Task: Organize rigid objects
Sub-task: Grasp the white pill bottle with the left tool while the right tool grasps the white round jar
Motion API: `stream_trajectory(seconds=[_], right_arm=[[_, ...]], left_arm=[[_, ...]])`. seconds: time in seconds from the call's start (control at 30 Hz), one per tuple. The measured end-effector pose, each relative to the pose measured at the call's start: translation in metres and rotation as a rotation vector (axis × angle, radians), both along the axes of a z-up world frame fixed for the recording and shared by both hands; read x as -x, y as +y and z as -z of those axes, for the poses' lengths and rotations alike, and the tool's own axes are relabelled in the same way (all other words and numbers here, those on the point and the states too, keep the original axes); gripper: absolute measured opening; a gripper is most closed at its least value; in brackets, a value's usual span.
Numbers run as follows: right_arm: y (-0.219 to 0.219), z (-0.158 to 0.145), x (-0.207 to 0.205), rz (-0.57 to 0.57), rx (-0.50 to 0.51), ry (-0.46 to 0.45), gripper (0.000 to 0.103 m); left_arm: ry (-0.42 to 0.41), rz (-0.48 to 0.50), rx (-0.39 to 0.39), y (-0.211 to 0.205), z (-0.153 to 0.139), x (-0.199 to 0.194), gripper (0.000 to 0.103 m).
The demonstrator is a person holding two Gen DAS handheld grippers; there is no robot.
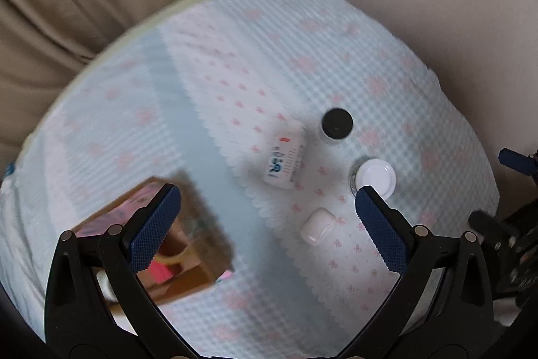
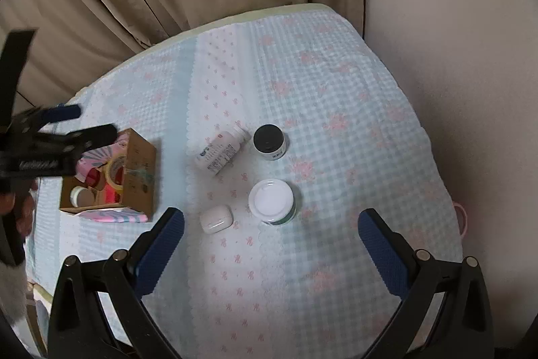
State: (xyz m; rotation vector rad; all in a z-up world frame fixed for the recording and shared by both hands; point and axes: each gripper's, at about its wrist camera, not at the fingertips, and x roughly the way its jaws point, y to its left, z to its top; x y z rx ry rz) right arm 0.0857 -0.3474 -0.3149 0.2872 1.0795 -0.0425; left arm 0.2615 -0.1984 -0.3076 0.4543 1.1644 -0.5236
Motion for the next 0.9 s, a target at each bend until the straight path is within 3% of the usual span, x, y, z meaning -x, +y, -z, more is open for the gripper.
stream_trajectory(seconds=[0.3,0.47,0.63,0.7,0.77,0.9], right_arm=[[0.015,0.077,-0.026,-0.022,0.035,0.061,0.103],[0.029,0.121,-0.043,-0.045,0.081,0.122,0.103],[0.035,0.163,-0.064,-0.060,0.081,0.209,0.100],[0.034,0.176,-0.071,-0.053,0.067,0.224,0.099],[0.032,0.185,-0.076,-0.050,0.056,0.239,0.092],[0.030,0.202,-0.080,-0.051,0.028,0.261,0.087]], left_arm=[[0.159,0.100,-0.074,-0.042,0.104,-0.056,0.103],[0.257,0.124,-0.116,-0.055,0.160,-0.074,0.095],[0.306,0.145,-0.134,-0.064,0.198,-0.081,0.094],[0.319,0.148,-0.139,-0.066,0.209,-0.083,0.090],[0.338,0.148,-0.143,-0.067,0.218,-0.084,0.073],[0.339,0.153,-0.155,-0.066,0.228,-0.082,0.066]])
